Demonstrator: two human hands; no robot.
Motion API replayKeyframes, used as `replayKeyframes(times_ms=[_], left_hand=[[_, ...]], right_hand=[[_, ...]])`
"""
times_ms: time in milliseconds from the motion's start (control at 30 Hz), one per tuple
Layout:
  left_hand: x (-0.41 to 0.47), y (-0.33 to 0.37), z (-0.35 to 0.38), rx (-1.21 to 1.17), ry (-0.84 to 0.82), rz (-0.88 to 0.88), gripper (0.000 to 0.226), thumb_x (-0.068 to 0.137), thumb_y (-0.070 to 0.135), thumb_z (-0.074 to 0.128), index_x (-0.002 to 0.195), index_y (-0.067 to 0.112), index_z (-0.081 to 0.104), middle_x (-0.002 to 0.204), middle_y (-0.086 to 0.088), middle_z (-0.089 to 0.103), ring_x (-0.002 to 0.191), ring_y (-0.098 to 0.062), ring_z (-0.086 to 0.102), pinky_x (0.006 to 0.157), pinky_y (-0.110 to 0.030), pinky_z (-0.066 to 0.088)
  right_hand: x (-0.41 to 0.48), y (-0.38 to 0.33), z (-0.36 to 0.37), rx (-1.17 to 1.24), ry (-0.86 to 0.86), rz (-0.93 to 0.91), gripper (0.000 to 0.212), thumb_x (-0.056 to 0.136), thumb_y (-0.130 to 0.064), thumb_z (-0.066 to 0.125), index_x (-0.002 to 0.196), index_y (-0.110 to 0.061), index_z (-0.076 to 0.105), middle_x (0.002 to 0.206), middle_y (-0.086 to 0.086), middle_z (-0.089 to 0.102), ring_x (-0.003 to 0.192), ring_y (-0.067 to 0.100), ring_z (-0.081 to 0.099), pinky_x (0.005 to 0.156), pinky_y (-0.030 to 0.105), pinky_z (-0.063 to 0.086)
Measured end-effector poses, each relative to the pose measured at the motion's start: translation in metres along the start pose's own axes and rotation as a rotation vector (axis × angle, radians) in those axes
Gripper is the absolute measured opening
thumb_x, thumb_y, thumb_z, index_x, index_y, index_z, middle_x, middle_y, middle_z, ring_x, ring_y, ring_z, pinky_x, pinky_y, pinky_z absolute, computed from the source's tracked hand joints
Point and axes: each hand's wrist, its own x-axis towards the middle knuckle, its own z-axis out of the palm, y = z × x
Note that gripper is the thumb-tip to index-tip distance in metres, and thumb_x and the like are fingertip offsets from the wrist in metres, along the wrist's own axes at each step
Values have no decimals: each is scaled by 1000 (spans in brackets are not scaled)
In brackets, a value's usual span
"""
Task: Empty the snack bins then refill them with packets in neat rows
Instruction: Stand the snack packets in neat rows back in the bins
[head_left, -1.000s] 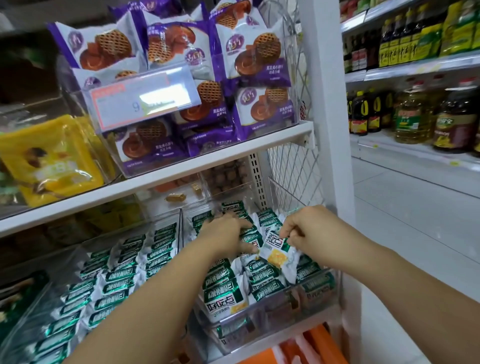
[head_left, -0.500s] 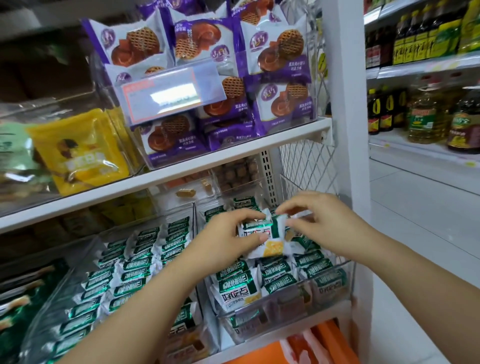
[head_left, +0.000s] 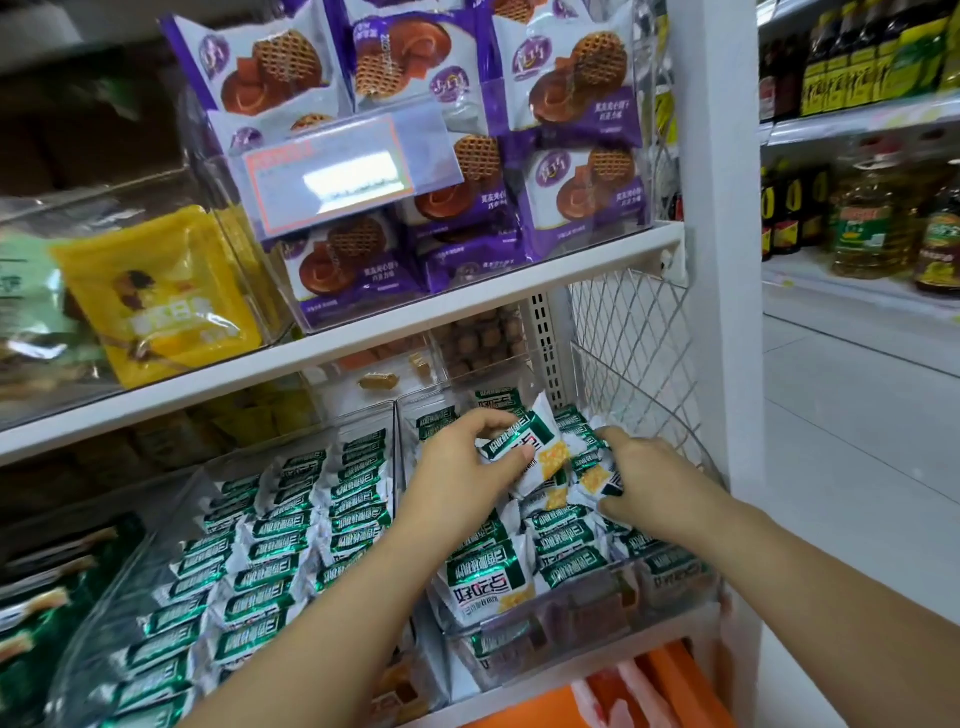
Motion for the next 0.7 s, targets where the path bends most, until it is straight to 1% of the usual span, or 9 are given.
replayKeyframes(times_ms=[67,100,167,233,367,467,533,600,700], left_hand=[[0,0,2,27,-26,3,30,88,38,65,117,34,58,111,16,55,53,4,48,52,-12,33],[0,1,2,39,-40,8,31,88,38,65,119,33,58,111,16,54,63,5,53,59,-14,37],[1,0,4,76,-65,9,34,88,35,66,121,29,59,110,15,53,92,-3,59,76,-19,41],[5,-2,7,96,-94,-4,35,87,33,68,121,27,59,111,12,55,103,-6,54,84,-20,40],[11,-3,13,182,-163,-8,38,84,36,70,119,26,60,102,12,54,101,-9,54,85,-24,43],[14,0,19,349,-155,39,35,84,41,70,114,27,62,97,13,52,96,-11,55,87,-30,46],[16,1,22,457,-147,70,33,81,46,71,107,28,61,98,12,53,98,-14,56,88,-33,44],[16,3,24,562,-200,72,34,79,50,70,103,29,59,104,9,57,100,-16,54,88,-35,41],[18,5,24,645,-261,41,34,78,52,71,102,31,57,105,7,60,101,-16,52,86,-35,35]], right_hand=[[-2,-2,-3,-12,50,-11,67,83,-22,70,139,-14,34,105,8,59,88,22,51,66,29,42],[-4,-4,-6,-42,97,-24,67,82,-21,71,139,-16,36,106,7,59,95,23,52,69,30,45],[-10,-8,-16,-137,209,-41,66,83,-18,68,140,-20,34,117,3,58,113,24,46,84,35,47],[-17,-11,-28,-222,299,-71,69,84,-13,64,143,-23,31,127,-1,55,119,23,40,93,35,45],[-34,-12,-39,-264,295,-98,66,84,-5,60,141,-25,34,134,-7,50,126,25,31,89,34,47],[-39,-8,-39,-208,268,-124,61,84,0,60,136,-25,41,137,-8,48,136,27,27,99,36,42],[-38,-2,-40,-111,261,-175,59,84,-5,65,135,-27,46,137,-10,49,134,21,29,105,30,32],[-37,3,-40,-57,236,-230,54,84,-13,69,132,-27,50,136,-11,49,130,15,32,104,23,25],[-35,8,-37,-25,198,-274,51,81,-19,73,129,-26,55,133,-11,50,125,14,34,103,22,24]])
